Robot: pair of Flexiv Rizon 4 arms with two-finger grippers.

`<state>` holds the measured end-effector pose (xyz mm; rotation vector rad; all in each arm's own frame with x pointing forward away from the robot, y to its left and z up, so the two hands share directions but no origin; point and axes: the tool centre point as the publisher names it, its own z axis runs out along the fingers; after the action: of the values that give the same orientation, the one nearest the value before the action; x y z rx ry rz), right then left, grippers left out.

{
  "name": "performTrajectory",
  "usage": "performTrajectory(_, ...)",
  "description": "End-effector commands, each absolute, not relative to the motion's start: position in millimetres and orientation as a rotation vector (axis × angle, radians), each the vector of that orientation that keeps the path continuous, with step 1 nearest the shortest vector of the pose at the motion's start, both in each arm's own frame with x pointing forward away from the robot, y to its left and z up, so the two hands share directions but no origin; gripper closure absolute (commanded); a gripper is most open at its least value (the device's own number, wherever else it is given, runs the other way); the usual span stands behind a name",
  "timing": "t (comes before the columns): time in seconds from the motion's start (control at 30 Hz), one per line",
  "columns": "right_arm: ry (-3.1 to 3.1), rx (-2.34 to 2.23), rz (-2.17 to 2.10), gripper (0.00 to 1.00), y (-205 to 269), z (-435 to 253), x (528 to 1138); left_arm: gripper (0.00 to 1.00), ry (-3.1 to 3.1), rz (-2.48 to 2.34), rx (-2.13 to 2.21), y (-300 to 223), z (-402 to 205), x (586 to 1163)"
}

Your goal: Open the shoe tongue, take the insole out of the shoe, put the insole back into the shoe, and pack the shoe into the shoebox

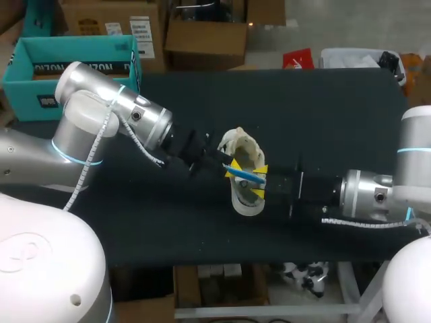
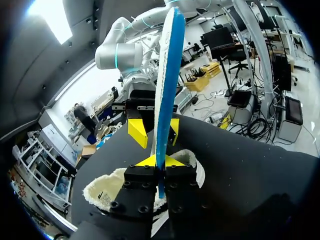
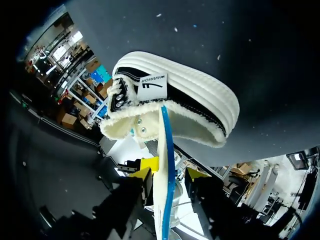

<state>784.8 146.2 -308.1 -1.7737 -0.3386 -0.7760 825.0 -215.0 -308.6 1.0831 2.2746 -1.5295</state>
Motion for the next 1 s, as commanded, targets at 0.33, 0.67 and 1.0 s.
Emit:
performTrajectory(0.33, -0.308, -1.832, -0.793, 0.81, 142.8, -305.1, 774.5, 1.00, 2.302, -1.483, 1.157, -214.5, -303.1, 830.9)
performTrajectory(0.67, -0.312, -1.856, -0.781, 1.00, 150.2, -304.4, 779.4, 1.00, 2.326, -1.490, 1.204, -213.7, -303.2, 829.0)
performTrajectory(1.0, -0.368, -1.885, -0.684, 1.00, 160.1, -315.6, 793.6, 1.00, 2.327, -1.472, 1.212, -213.5, -305.7, 835.5)
